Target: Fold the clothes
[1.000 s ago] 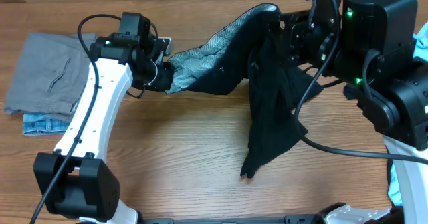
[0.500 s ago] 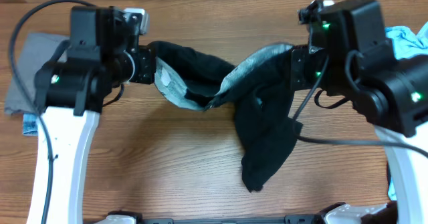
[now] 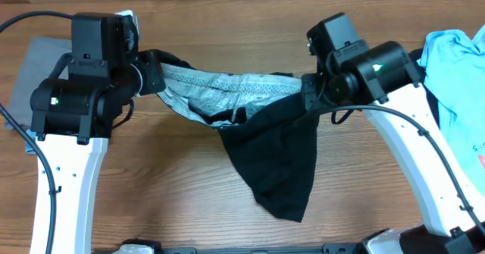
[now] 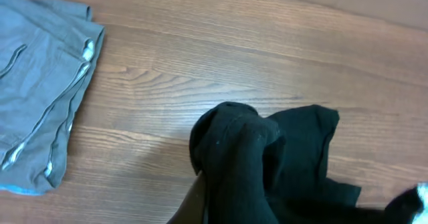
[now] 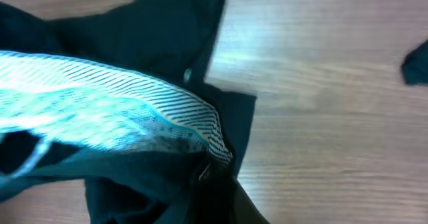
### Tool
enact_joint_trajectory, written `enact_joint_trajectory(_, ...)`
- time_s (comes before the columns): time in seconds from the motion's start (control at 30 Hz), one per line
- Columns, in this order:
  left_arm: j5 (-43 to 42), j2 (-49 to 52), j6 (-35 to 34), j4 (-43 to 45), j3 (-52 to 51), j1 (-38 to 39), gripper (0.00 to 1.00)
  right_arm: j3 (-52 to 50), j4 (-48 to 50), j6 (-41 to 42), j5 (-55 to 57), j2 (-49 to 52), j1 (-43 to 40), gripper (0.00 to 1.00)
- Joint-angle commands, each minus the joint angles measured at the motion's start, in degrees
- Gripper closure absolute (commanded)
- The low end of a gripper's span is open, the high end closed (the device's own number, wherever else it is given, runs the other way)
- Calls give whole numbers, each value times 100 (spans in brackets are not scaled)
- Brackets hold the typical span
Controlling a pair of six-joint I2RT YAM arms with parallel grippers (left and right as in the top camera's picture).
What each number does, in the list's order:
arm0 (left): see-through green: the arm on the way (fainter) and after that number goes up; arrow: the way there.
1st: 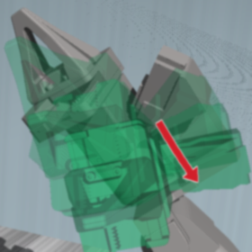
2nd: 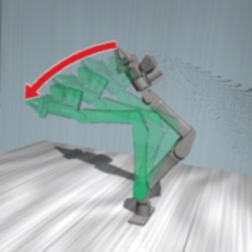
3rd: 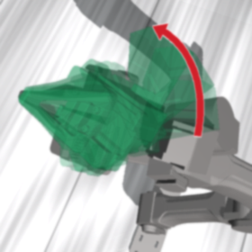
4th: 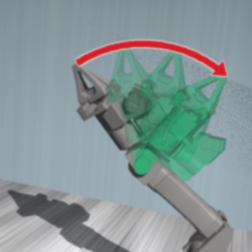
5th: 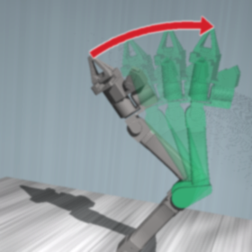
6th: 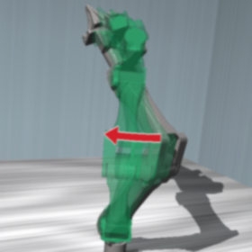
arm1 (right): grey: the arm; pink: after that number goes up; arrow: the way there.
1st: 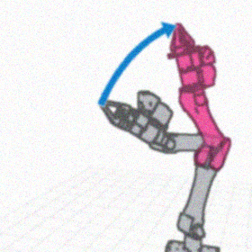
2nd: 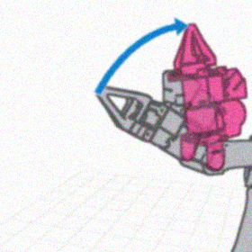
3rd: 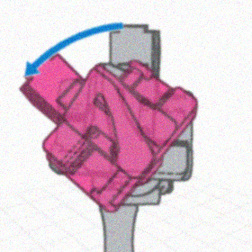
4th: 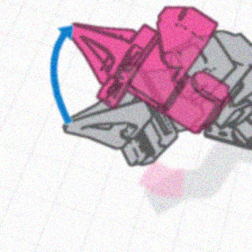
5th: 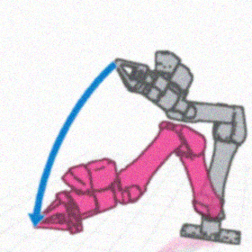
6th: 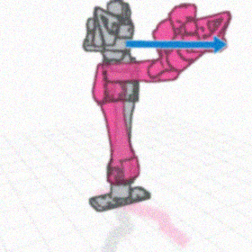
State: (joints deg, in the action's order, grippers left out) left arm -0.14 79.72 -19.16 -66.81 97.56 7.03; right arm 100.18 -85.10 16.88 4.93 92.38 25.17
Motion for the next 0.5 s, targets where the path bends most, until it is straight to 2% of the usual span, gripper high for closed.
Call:
enact_joint_trajectory(0.0,205,-4,-273,52,203,-26,96,-549,109,313,57,-37,-17,86)
enact_joint_trajectory(0.27,205,85,-273,-52,203,-24,96,-1021,157,704,-118,-37,-17,83)
enact_joint_trajectory(0.47,205,85,-271,-70,203,-24,96,-1019,-61,1480,-116,-44,-17,79)
